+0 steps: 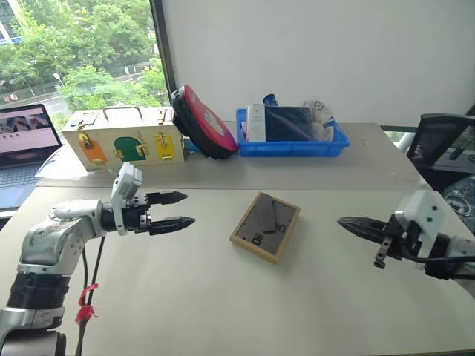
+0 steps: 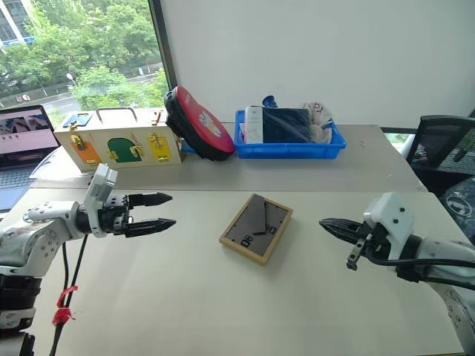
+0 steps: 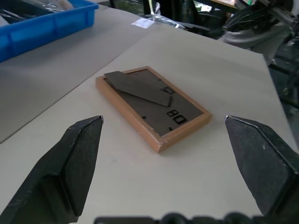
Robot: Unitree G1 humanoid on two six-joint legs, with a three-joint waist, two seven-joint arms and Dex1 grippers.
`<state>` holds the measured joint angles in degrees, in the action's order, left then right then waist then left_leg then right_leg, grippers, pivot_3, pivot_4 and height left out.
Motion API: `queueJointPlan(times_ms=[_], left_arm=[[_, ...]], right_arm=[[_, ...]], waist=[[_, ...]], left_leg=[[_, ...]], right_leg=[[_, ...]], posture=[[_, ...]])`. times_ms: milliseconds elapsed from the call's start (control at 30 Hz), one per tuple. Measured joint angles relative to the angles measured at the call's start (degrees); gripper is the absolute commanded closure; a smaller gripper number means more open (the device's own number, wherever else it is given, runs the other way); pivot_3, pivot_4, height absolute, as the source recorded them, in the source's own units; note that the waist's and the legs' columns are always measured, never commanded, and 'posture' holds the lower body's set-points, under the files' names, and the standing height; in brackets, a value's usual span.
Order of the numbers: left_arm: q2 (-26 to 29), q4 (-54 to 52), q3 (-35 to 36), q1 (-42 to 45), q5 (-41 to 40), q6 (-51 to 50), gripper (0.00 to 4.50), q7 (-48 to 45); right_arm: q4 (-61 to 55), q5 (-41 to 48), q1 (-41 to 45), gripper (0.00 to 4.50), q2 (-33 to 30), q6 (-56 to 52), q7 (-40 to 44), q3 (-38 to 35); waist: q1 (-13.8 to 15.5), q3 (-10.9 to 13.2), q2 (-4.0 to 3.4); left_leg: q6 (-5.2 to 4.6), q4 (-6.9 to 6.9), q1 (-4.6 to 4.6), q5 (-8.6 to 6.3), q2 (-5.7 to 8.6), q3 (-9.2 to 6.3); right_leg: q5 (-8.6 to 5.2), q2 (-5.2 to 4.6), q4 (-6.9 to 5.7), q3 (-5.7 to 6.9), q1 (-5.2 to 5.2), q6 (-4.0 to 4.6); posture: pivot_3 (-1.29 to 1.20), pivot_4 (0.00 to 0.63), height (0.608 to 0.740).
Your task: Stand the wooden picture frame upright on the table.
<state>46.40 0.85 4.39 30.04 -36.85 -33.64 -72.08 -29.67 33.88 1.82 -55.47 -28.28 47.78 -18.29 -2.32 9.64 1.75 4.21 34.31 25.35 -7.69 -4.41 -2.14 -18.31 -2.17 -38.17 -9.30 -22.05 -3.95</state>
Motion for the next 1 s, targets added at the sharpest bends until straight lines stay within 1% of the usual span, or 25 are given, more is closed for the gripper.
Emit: queueJointPlan(times_ms=[100, 367, 467, 533, 567, 667, 700, 767, 800, 833, 867, 900, 933, 1000], left_arm=[[-1.03, 0.41, -0.85, 1.82, 1.54, 1.25, 0.0, 0.07], [-5.64, 4.8, -4.24, 4.69, 6.62, 6.22, 0.0, 0.67], [-7.58, 10.13, -5.66, 9.71, 8.67, 8.64, 0.0, -0.49], [-8.26, 14.14, -6.46, 12.46, 10.51, 11.23, 0.55, -1.42], [-8.85, 16.61, -7.17, 13.75, 12.11, 12.83, 0.69, -1.49], [-12.47, 27.27, -10.69, 18.82, 18.55, 18.71, 1.86, -0.15], [-14.02, 31.52, -12.04, 20.44, 20.74, 21.3, 2.17, 0.26], [-17.55, 38.81, -13.24, 23.42, 23.5, 25.13, 2.94, 0.6], [-18.83, 41.31, -13.52, 24.52, 24.16, 26.39, 3.2, 0.52], [-20.2, 44.41, -14.02, 26.15, 25.46, 28.19, 3.62, 0.39], [-21.09, 46.09, -14.43, 27.15, 26.24, 29.52, 3.89, 0.18], [-22.16, 48.62, -14.81, 28.53, 27.75, 31.99, 4.31, -0.08], [-22.28, 49.74, -15.06, 28.98, 28.3, 32.98, 4.47, -0.09], [-22.84, 54.26, -15.76, 30.46, 31.03, 36.65, 4.47, 0.89]], right_arm=[[-0.42, -0.97, 0.37, 4.47, -0.69, -1.59, 0.17, 2.33], [-2.71, 3.63, 2.89, 4.47, 0.28, -12.0, -4.31, 2.21], [-4.24, 5.32, 2.48, 4.47, 1.13, -15.98, -7.12, 1.54], [-5.01, 5.86, 1.52, 4.5, 2.31, -18.68, -9.3, 1.59], [-4.99, 5.57, 1.1, 4.5, 2.62, -19.58, -10.28, 1.89], [-4.18, 2.94, 0.91, 4.5, 4.53, -20.91, -14.21, 4.68], [-3.24, 1.49, 1.43, 4.5, 5.48, -20.87, -15.58, 6.39], [-1.11, -1.1, 2.75, 4.5, 7.73, -20.86, -17.91, 8.96], [-0.39, -1.76, 3.62, 4.5, 8.8, -20.86, -18.67, 9.72], [0.22, -2.51, 4.61, 4.5, 9.78, -20.85, -19.53, 10.59], [0.52, -3.1, 5.25, 4.5, 10.42, -20.84, -20.08, 11.08], [0.66, -3.94, 6.06, 4.5, 11.05, -20.81, -20.68, 11.8], [0.75, -4.48, 6.36, 4.5, 11.06, -20.79, -20.82, 12.36], [2.17, -6.98, 6.55, 4.5, 11.11, -20.18, -21.06, 13.94]], waist=[[0.12, 0.0, 0.0], [-0.01, 0.0, 0.0], [0.17, 0.0, 0.0], [0.24, 0.0, 0.0], [0.26, 0.0, -0.01], [0.43, 0.0, 0.0], [0.42, 0.0, 0.0], [0.41, 0.0, 0.0], [0.41, 0.0, 0.0], [0.34, 0.0, 0.0], [0.26, 0.0, 0.0], [0.15, 0.0, 0.0], [0.04, 0.0, 0.0], [-0.05, 0.0, 0.0]], left_leg=[[0.0, 0.07, 0.07, 0.0, 0.01, -0.04], [0.0, 0.16, 0.14, 0.0, 0.02, -0.18], [0.0, 0.35, 0.29, 0.0, 0.05, -0.4], [-0.01, 0.42, 0.37, -0.01, 0.07, -0.51], [-0.02, 0.43, 0.38, -0.01, 0.09, -0.53], [-0.02, 0.54, 0.44, 0.0, 0.11, -0.67], [-0.02, 0.55, 0.48, 0.0, 0.13, -0.69], [-0.02, 0.58, 0.59, 0.0, 0.13, -0.74], [-0.02, 0.59, 0.7, 0.0, 0.14, -0.76], [-0.02, 0.6, 0.74, 0.0, 0.15, -0.78], [-0.02, 0.59, 0.75, 0.0, 0.16, -0.82], [-0.02, 0.57, 0.75, 0.0, 0.18, -0.84], [-0.03, 0.57, 0.74, 0.0, 0.19, -0.85], [-0.03, 0.56, 0.73, 0.0, 0.21, -0.91]], right_leg=[[0.01, -0.01, 0.01, 0.04, 0.0, 0.0], [0.02, -0.01, -0.06, 0.15, -0.01, 0.01], [0.02, -0.01, -0.06, 0.38, 0.03, 0.01], [0.02, -0.01, -0.05, 0.47, 0.04, 0.01], [0.02, -0.02, -0.06, 0.48, 0.05, 0.01], [0.03, -0.02, -0.08, 0.6, 0.07, 0.0], [0.04, -0.02, -0.08, 0.61, 0.06, -0.01], [0.04, -0.02, -0.1, 0.64, -0.02, -0.01], [0.04, -0.02, -0.12, 0.66, -0.1, -0.01], [0.04, -0.02, -0.16, 0.68, -0.14, -0.01], [0.04, -0.02, -0.17, 0.71, -0.14, -0.01], [0.04, -0.03, -0.22, 0.71, -0.15, -0.01], [0.04, -0.03, -0.25, 0.72, -0.15, -0.01], [0.04, -0.03, -0.28, 0.77, -0.14, -0.01]], posture=[[0.0, 0.15, 0.735], [0.0, 0.15, 0.735], [0.0, 0.15, 0.735], [0.0, 0.15, 0.735], [0.0, 0.15, 0.735], [0.0, 0.15, 0.735], [0.0, 0.15, 0.735], [0.0, 0.15, 0.735], [0.0, 0.15, 0.735], [0.0, 0.15, 0.735], [0.0, 0.15, 0.735], [0.0, 0.15, 0.735], [0.0, 0.15, 0.735], [0.0, 0.15, 0.735]])
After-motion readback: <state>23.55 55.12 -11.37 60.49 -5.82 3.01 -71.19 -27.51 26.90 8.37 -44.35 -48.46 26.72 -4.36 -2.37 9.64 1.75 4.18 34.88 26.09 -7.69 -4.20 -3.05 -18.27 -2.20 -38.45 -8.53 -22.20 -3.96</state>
